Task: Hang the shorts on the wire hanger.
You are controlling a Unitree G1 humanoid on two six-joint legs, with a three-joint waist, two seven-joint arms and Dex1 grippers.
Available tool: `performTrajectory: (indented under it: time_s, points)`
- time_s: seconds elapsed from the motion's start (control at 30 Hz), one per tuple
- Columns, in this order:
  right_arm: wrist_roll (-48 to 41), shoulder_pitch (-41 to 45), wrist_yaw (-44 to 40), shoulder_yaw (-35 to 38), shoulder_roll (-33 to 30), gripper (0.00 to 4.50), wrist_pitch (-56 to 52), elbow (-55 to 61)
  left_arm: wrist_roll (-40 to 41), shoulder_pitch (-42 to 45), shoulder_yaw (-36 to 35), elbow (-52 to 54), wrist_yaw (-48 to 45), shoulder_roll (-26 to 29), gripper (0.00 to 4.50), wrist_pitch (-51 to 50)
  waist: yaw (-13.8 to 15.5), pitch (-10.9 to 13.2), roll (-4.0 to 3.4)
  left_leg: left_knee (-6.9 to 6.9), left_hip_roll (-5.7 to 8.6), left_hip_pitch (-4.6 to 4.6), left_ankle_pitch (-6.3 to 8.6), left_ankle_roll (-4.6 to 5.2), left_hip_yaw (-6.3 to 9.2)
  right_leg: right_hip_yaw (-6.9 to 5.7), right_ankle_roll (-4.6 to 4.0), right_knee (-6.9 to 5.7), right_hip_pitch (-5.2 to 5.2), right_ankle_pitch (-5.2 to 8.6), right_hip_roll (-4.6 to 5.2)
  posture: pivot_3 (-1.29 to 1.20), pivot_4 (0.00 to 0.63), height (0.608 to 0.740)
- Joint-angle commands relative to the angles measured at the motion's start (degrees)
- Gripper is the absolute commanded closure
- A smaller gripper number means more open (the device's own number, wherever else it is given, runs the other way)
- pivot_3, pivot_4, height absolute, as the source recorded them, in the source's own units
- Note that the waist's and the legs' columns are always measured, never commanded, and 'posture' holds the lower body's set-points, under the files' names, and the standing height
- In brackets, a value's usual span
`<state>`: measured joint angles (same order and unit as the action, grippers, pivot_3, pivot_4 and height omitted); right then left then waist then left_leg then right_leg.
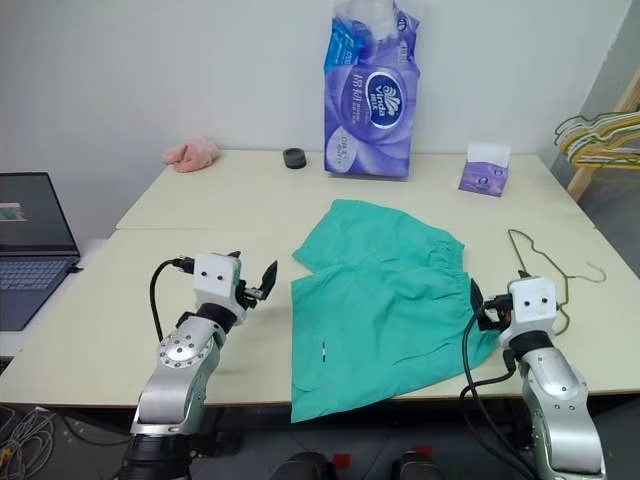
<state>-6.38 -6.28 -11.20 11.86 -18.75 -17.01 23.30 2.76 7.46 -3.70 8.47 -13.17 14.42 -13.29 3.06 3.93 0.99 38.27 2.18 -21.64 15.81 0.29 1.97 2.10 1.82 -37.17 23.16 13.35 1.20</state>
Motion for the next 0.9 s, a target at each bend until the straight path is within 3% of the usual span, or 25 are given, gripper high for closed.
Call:
performTrajectory:
  time_s: [0.03,0.43,0.57,0.7,0.9]
  points:
    - [0.3,1.2,0.2,0.9,-0.6,0.02,0.4,1.3,0.1,0.8,0.4,1.2,-0.5,0.3,0.79,1.6,0.0,0.0,0.00,0.00,0.00,0.00,0.00,0.00,0.00,0.00,0.00,0.00,0.00,0.00,0.00,0.09,0.040,0.740]
    - [0.4,1.9,-2.7,-0.7,-1.0,0.02,4.5,-2.9,2.9,-1.9,0.4,4.0,-3.5,0.5,0.79,2.0,0.0,0.0,0.00,-0.02,-0.01,0.03,0.00,0.00,-0.07,0.05,0.00,0.00,0.00,0.00,-0.01,0.11,0.038,0.740]
    - [0.2,2.1,-3.7,-1.2,-1.2,0.00,4.4,-2.7,5.3,-4.5,3.4,5.4,-12.1,3.8,0.03,3.7,-0.1,0.0,-0.01,-0.07,-0.04,0.06,0.00,0.00,-0.13,0.08,-0.03,0.01,0.00,0.02,-0.02,0.10,0.040,0.740]
    - [0.1,2.2,-5.5,-1.9,-2.0,0.00,4.6,-2.7,6.6,-5.1,5.0,5.8,-15.4,4.8,0.03,2.2,0.0,0.0,-0.01,-0.14,-0.07,0.17,-0.01,0.02,-0.30,0.18,-0.04,0.01,-0.02,0.04,-0.03,0.09,0.039,0.740]
    - [-6.1,0.2,-16.4,-4.6,-6.1,0.00,1.5,1.2,15.9,-7.0,11.2,12.1,-34.4,16.7,0.03,-10.2,-0.8,0.0,-0.03,-0.20,-0.20,0.22,-0.01,0.05,-0.51,0.23,-0.07,0.01,-0.01,0.13,-0.14,0.08,0.039,0.740]
